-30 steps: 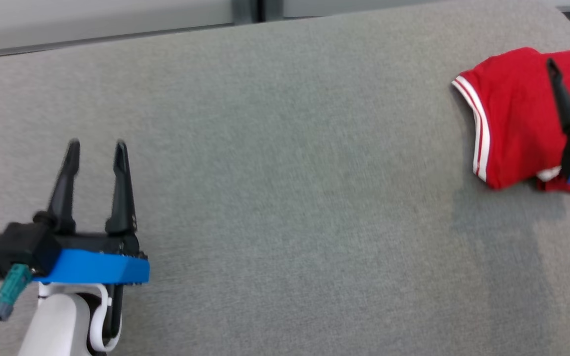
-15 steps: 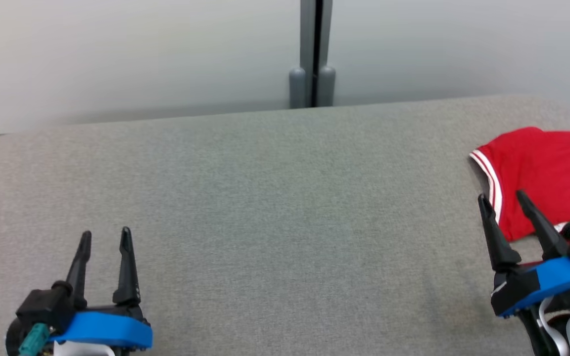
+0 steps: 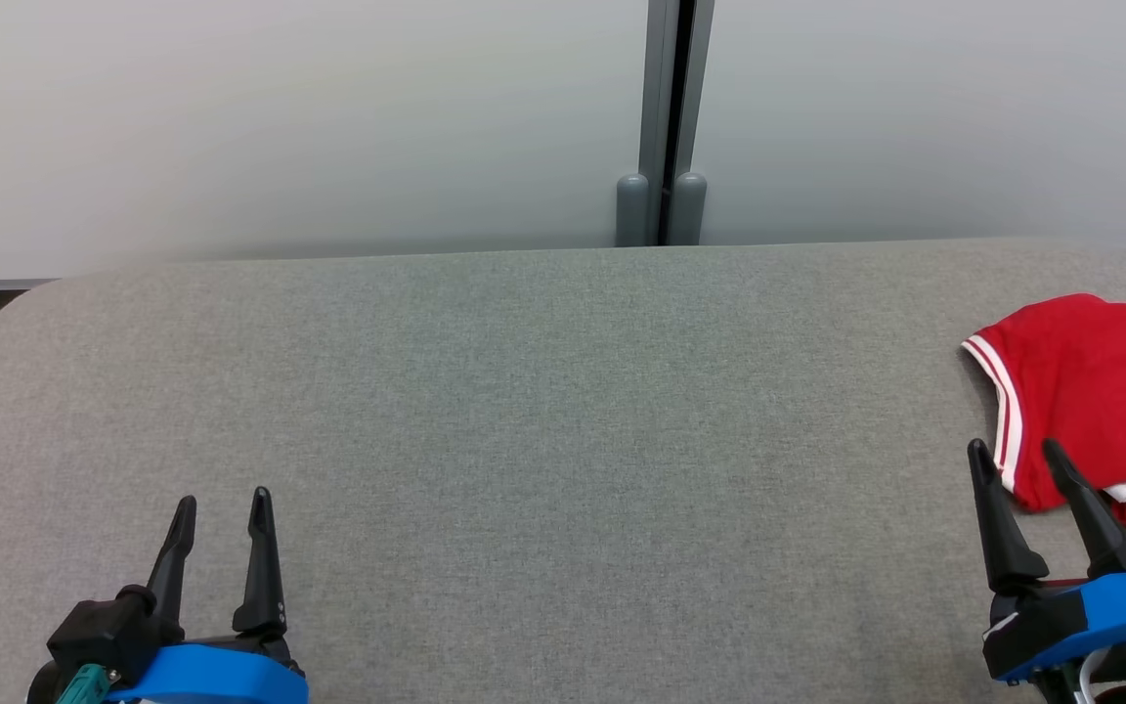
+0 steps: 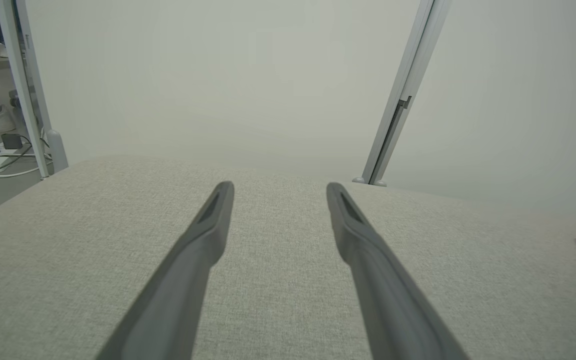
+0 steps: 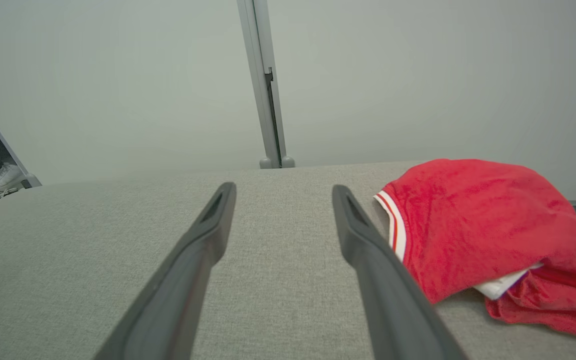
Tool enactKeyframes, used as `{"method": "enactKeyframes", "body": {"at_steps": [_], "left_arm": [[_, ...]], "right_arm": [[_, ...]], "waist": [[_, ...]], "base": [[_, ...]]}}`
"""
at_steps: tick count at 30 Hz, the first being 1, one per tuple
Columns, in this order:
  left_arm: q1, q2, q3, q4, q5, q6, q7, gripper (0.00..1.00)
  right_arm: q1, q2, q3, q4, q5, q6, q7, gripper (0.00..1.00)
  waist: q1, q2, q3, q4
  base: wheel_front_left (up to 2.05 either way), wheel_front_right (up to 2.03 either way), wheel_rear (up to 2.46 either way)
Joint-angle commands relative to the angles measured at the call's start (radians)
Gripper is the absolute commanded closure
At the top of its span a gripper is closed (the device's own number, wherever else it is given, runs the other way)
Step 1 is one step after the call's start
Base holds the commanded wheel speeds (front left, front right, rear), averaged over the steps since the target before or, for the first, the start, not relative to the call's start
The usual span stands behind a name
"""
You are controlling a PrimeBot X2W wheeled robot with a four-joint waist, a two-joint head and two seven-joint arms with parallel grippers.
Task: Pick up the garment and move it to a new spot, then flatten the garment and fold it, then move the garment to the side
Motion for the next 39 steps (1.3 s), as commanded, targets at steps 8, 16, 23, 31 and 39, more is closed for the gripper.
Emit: {"method": "enactKeyframes", "body": {"at_steps": [8,16,23,31,39], "left_arm": [[-0.013,0.003,0.018,0.013,0.008,-0.009,-0.004,0.0],[-0.012,-0.007,0.028,0.024,0.012,-0.02,-0.004,0.0],[-0.014,-0.014,0.028,0.035,0.005,-0.026,-0.004,0.0],[0.002,-0.026,0.031,0.063,-0.04,-0.024,0.022,1.0],[-0.01,-0.036,0.048,0.051,-0.175,-0.025,0.061,1.0]], "right_arm": [[-0.004,0.016,-0.001,0.035,-0.01,0.0,-0.015,0.0],[-0.029,0.009,0.019,0.076,-0.002,0.0,-0.033,0.0],[-0.04,-0.003,0.028,0.097,-0.006,0.0,-0.039,0.0],[-0.022,0.014,0.024,0.14,0.045,0.0,-0.029,1.0],[-0.029,0.024,0.019,0.144,0.187,0.0,-0.012,1.0]], "waist": [[0.0,0.0,0.007,-0.011],[0.0,0.0,0.009,-0.015],[0.0,0.0,0.012,-0.015],[0.0001,0.0,0.012,-0.015],[0.0001,0.0,0.01,-0.014]], "base": [[0.0,0.0,0.0],[0.0,0.0,0.0],[0.0,0.0,0.0],[0.0,0.0,0.0],[0.0,0.0,0.0]]}}
